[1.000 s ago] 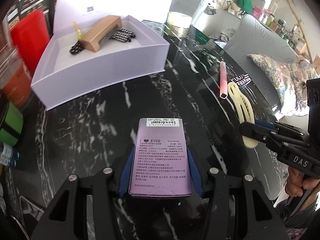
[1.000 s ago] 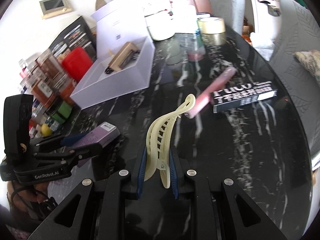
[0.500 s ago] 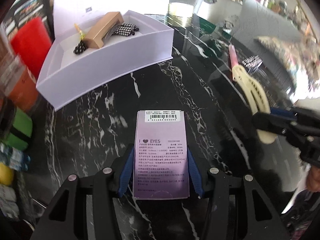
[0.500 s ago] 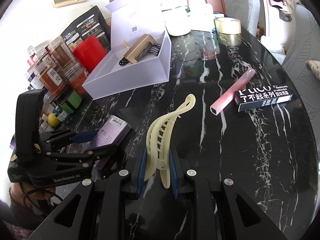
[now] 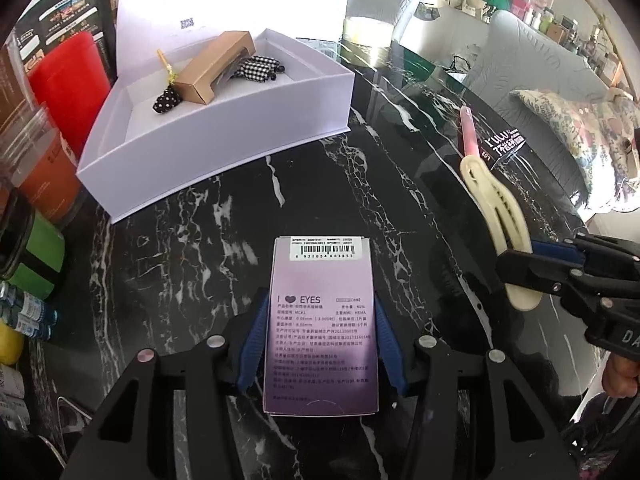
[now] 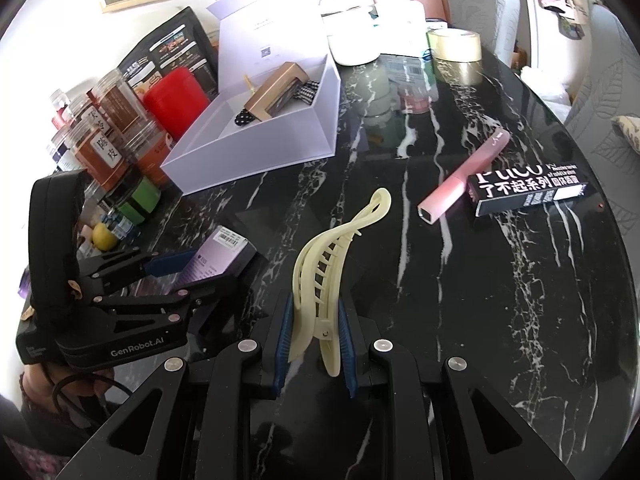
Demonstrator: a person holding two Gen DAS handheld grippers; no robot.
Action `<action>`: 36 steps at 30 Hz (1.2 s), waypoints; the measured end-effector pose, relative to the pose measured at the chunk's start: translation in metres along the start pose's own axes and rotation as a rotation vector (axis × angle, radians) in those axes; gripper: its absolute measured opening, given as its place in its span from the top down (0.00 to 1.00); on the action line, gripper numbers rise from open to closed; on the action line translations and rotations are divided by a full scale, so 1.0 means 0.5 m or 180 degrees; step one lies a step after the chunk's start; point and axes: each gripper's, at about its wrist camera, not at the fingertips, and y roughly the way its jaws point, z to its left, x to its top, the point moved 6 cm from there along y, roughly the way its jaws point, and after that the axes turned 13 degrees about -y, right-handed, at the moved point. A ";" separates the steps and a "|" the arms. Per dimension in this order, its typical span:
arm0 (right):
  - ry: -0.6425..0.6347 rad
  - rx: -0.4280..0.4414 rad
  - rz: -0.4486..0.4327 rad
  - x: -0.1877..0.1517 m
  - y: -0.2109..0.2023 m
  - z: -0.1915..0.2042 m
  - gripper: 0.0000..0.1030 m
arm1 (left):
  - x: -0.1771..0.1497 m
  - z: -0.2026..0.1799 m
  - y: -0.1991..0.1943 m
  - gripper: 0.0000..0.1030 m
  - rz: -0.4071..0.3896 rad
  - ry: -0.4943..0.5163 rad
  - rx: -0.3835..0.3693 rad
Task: Organize rigid objects
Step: 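Lift the purple box and cream claw clip and carry them toward the gift box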
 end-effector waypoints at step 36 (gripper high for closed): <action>-0.1038 0.0659 -0.0020 0.077 0.039 0.223 0.79 | 0.033 0.123 -0.189 0.52 -0.0605 -0.0582 0.0215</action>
